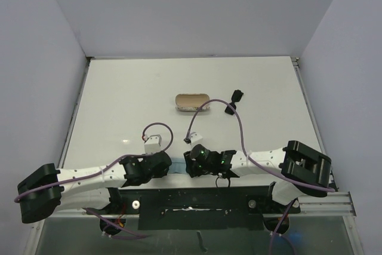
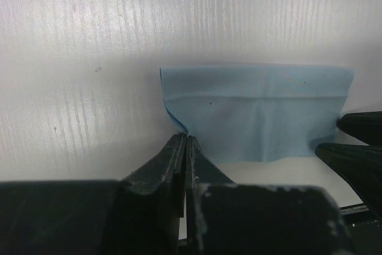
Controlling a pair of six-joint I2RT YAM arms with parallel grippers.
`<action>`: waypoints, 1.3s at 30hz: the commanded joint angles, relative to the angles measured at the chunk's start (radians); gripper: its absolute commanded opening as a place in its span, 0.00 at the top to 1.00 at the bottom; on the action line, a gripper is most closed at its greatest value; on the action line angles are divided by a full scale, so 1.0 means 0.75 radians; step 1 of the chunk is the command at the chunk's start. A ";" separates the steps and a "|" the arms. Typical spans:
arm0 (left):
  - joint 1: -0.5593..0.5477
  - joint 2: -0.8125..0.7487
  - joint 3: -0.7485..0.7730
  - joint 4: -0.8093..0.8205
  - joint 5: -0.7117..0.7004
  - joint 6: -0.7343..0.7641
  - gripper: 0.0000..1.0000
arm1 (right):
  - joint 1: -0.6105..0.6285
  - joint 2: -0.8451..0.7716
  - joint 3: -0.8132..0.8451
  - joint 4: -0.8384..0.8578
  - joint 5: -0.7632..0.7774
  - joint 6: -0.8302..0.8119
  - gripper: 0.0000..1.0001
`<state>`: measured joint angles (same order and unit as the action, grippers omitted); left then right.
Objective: Organize the sunglasses
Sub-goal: Fold the glasses cleaning cloth at the center of the board, then pick up the glasses cleaning cloth from the center of the board.
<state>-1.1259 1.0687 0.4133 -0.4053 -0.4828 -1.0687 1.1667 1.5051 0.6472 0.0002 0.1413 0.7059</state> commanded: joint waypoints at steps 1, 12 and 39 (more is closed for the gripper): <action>-0.010 -0.020 -0.012 0.062 -0.001 0.010 1.00 | 0.011 -0.072 0.004 -0.082 0.083 0.034 0.68; -0.023 -0.030 -0.021 0.074 0.003 0.006 1.00 | 0.013 -0.119 -0.008 -0.125 0.094 0.087 0.67; -0.048 -0.023 -0.020 0.093 0.001 0.004 1.00 | 0.013 0.024 0.066 -0.102 0.039 0.095 0.77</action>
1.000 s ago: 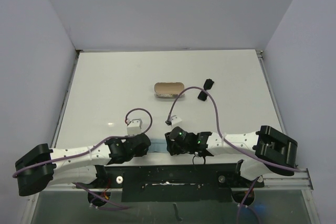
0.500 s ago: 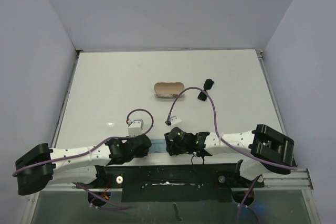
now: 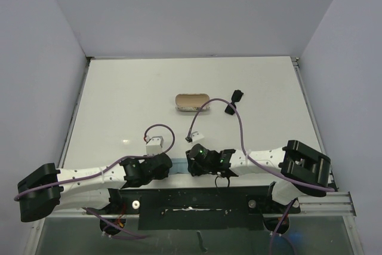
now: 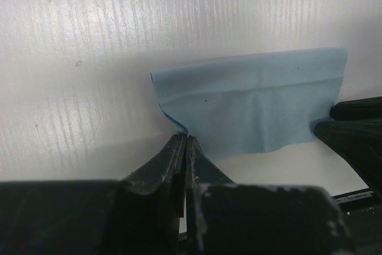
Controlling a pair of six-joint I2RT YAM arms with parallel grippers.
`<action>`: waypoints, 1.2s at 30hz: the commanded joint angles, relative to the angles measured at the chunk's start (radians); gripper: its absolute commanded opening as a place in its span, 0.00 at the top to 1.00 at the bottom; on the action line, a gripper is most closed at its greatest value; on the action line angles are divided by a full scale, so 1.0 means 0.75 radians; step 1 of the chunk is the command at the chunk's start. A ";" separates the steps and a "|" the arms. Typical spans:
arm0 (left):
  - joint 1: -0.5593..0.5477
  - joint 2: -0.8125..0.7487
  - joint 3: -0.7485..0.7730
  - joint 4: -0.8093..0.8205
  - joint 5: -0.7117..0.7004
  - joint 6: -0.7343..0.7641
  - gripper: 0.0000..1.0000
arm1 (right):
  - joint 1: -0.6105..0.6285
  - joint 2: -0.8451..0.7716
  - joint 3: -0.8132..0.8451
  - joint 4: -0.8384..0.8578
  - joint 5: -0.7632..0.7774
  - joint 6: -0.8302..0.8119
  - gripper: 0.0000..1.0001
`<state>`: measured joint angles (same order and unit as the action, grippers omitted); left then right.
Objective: Organize the sunglasses
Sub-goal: Pick up the glasses cleaning cloth from the center of the board.
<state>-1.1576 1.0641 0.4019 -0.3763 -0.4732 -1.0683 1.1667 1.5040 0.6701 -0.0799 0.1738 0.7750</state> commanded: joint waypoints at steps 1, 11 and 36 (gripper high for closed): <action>-0.006 -0.018 -0.004 0.053 -0.012 0.003 1.00 | 0.014 0.028 0.037 0.008 -0.005 0.002 0.77; -0.008 -0.029 -0.014 0.049 -0.014 -0.005 1.00 | 0.023 0.061 0.058 -0.006 -0.005 -0.006 0.79; -0.009 -0.013 0.093 -0.001 -0.070 0.049 1.00 | 0.025 -0.032 0.056 -0.084 0.103 -0.003 1.00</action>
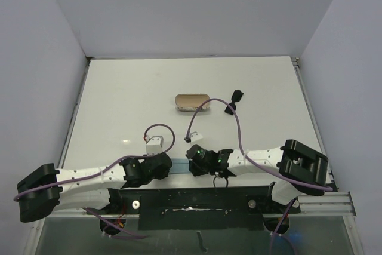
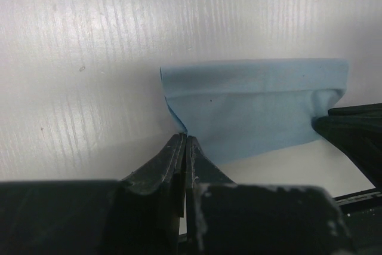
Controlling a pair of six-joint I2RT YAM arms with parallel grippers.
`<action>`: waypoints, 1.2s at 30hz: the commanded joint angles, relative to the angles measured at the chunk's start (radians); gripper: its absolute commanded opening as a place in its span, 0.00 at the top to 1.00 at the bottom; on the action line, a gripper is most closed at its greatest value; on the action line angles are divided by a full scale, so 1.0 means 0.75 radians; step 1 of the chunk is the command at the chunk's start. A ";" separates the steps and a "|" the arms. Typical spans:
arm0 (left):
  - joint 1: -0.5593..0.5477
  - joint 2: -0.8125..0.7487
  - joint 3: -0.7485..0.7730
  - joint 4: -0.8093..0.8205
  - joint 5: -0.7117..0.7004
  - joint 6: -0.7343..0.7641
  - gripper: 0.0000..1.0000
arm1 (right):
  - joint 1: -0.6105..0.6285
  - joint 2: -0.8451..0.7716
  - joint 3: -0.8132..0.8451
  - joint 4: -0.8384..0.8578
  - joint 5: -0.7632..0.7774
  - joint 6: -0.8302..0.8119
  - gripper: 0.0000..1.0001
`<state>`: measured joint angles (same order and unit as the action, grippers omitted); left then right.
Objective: Organize the sunglasses
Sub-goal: Pick up the glasses cleaning cloth from the center of the board.
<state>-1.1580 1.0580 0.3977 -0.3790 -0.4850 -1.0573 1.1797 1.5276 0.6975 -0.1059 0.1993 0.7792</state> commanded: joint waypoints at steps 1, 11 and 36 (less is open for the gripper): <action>-0.008 -0.005 0.110 -0.007 -0.061 0.039 1.00 | 0.008 -0.073 0.022 -0.056 0.076 -0.013 1.00; -0.004 0.058 0.255 -0.043 -0.105 0.129 1.00 | -0.018 -0.126 0.089 -0.139 0.121 -0.073 1.00; 0.289 0.378 0.596 0.176 -0.008 0.500 1.00 | -0.381 -0.174 0.275 -0.215 0.033 -0.367 1.00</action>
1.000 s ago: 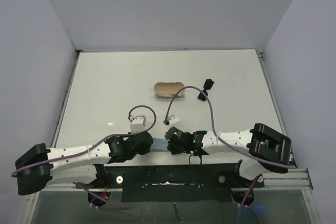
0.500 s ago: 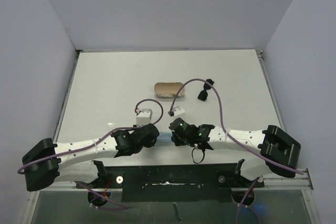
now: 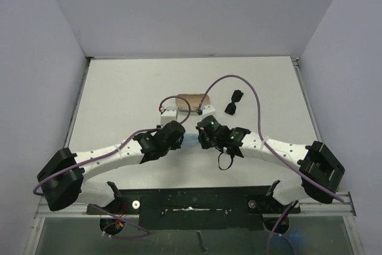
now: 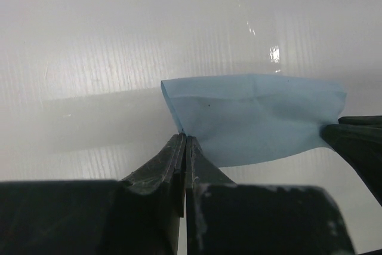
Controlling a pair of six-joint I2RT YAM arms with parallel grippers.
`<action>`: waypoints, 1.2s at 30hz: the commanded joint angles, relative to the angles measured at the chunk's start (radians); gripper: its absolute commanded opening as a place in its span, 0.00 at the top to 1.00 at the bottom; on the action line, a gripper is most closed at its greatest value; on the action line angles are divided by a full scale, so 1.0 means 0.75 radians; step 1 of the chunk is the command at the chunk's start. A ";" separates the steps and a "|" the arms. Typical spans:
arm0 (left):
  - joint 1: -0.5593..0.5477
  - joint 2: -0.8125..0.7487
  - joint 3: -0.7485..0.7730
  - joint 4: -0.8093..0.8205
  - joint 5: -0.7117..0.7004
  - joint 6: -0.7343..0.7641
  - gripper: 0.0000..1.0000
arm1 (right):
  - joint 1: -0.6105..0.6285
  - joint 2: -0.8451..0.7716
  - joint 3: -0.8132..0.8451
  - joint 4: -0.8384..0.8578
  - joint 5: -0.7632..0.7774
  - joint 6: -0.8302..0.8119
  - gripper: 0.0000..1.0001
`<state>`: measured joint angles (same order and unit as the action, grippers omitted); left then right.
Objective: Organize the sunglasses
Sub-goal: Pick up the glasses cleaning cloth from the center of the board, then place the glasses cleaning cloth in the sunglasses case.
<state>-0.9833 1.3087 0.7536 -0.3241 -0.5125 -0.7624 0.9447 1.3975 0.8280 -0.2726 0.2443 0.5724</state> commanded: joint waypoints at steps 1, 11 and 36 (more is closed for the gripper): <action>0.071 0.059 0.142 0.107 0.035 0.122 1.00 | -0.093 0.004 0.117 0.008 -0.041 -0.106 1.00; 0.234 0.225 0.365 0.136 0.131 0.270 1.00 | -0.283 0.135 0.340 -0.009 -0.148 -0.243 1.00; 0.479 0.581 0.696 0.194 0.282 0.433 1.00 | -0.547 0.486 0.678 -0.005 -0.335 -0.376 1.00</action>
<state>-0.6495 1.7199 1.2041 -0.2268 -0.3183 -0.4675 0.5640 1.7432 1.2659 -0.2863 0.0128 0.3267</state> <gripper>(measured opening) 0.009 0.025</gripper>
